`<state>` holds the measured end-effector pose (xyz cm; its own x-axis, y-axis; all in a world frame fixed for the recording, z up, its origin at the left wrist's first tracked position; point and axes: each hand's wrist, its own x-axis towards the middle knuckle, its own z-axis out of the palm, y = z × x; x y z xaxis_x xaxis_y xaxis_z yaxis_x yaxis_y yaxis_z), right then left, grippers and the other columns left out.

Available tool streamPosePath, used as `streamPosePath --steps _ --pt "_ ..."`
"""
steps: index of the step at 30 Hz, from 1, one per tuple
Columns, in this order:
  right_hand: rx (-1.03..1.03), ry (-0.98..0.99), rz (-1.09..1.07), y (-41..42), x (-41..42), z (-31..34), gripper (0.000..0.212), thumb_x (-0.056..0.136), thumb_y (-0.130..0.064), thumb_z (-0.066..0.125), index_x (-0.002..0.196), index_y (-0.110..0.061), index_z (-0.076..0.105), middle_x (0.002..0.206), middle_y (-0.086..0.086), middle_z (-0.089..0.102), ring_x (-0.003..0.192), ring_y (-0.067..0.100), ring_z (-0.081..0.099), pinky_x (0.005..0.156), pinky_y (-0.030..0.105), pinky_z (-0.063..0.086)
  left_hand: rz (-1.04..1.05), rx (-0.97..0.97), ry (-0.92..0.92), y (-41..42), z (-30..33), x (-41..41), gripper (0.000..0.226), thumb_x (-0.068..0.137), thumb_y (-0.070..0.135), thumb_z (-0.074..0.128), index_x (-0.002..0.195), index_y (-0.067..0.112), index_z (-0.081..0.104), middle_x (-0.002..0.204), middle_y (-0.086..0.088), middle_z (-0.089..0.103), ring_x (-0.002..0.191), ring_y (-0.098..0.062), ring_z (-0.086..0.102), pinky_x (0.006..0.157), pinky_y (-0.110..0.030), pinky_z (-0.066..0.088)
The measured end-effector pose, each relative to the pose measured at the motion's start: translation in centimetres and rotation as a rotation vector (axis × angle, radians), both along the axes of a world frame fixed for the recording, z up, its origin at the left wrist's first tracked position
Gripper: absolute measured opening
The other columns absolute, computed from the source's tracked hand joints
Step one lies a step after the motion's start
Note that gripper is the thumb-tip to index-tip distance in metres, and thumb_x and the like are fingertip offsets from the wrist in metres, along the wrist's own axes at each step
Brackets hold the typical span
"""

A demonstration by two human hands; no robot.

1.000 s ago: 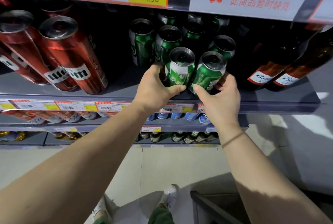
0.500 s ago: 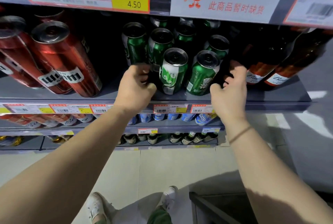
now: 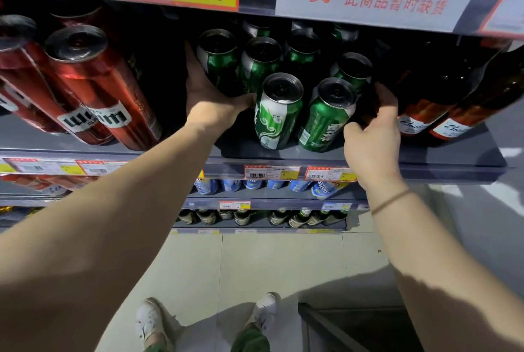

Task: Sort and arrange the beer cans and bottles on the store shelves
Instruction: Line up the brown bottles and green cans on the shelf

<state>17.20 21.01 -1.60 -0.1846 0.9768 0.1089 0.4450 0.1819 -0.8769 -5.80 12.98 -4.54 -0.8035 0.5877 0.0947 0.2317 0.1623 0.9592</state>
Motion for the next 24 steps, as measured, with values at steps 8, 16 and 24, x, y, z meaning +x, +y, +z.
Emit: streamPosePath --steps 8,16,24 --pt "0.008 0.114 0.022 1.6 0.1 -1.2 0.061 0.083 -0.006 0.056 0.139 -0.021 0.037 0.128 0.000 0.056 0.111 0.003 0.056 0.094 0.010 0.040 0.185 -0.093 0.064 0.7 -0.2 1.0 0.129 0.047 0.055 0.086 0.152 0.025 0.016 0.147 -0.003 0.042 0.135 -0.015 0.041 0.104 -0.016 0.027" --pt "-0.139 0.193 -0.036 1.8 -0.5 -1.6 0.035 0.090 -0.019 0.057 0.122 -0.031 0.050 0.112 -0.010 0.063 0.105 0.011 0.061 0.091 0.029 0.050 0.068 -0.139 0.067 -0.9 -0.7 -0.8 0.076 0.051 0.045 0.090 0.115 0.018 0.058 0.108 0.012 0.065 0.100 -0.004 0.062 0.082 -0.011 0.047" --pt "-0.434 0.580 -0.064 1.1 -1.6 -1.1 0.027 0.099 -0.017 0.043 0.118 -0.029 0.058 0.125 0.000 0.063 0.118 0.019 0.057 0.103 0.040 0.044 -0.080 -0.107 0.040 -4.4 -0.6 -0.2 0.076 0.057 0.044 0.090 0.122 0.021 0.057 0.114 0.008 0.068 0.107 -0.006 0.064 0.095 -0.033 0.051"
